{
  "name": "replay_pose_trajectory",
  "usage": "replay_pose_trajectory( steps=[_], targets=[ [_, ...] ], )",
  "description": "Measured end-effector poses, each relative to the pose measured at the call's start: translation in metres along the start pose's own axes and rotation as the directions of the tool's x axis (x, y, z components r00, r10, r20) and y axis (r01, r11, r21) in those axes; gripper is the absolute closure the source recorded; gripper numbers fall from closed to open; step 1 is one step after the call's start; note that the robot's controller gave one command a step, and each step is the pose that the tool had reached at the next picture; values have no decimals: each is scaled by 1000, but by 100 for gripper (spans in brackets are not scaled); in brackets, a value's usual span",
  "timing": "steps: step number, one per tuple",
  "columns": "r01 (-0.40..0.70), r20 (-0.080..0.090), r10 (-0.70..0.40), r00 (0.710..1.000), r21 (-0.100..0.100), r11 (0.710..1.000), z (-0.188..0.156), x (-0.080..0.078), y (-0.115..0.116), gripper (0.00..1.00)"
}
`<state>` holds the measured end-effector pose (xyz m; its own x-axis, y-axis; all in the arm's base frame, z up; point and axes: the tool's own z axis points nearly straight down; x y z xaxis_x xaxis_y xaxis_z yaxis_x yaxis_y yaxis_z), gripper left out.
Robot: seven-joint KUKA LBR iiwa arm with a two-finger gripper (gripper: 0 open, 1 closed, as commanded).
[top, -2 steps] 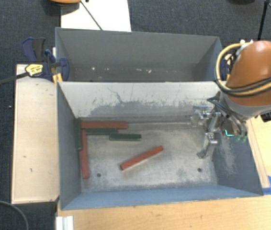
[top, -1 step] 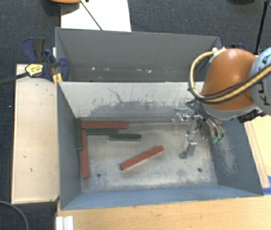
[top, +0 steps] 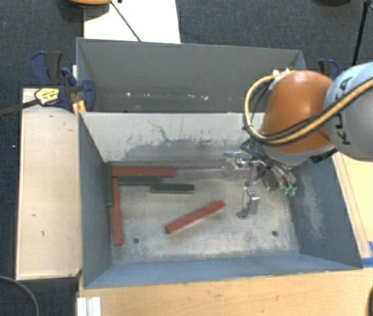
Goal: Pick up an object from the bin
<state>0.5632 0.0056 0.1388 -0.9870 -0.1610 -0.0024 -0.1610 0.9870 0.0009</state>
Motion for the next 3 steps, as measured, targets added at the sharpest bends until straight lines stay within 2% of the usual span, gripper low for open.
replay_pose_trajectory(
  steps=[1,2,3],
  targets=[
    [155,-1,-155,988,0,988,68,10,23,100],
    [156,-1,-156,988,0,988,68,10,23,100],
    [328,2,-328,945,-1,945,68,5,12,100]
  ],
)
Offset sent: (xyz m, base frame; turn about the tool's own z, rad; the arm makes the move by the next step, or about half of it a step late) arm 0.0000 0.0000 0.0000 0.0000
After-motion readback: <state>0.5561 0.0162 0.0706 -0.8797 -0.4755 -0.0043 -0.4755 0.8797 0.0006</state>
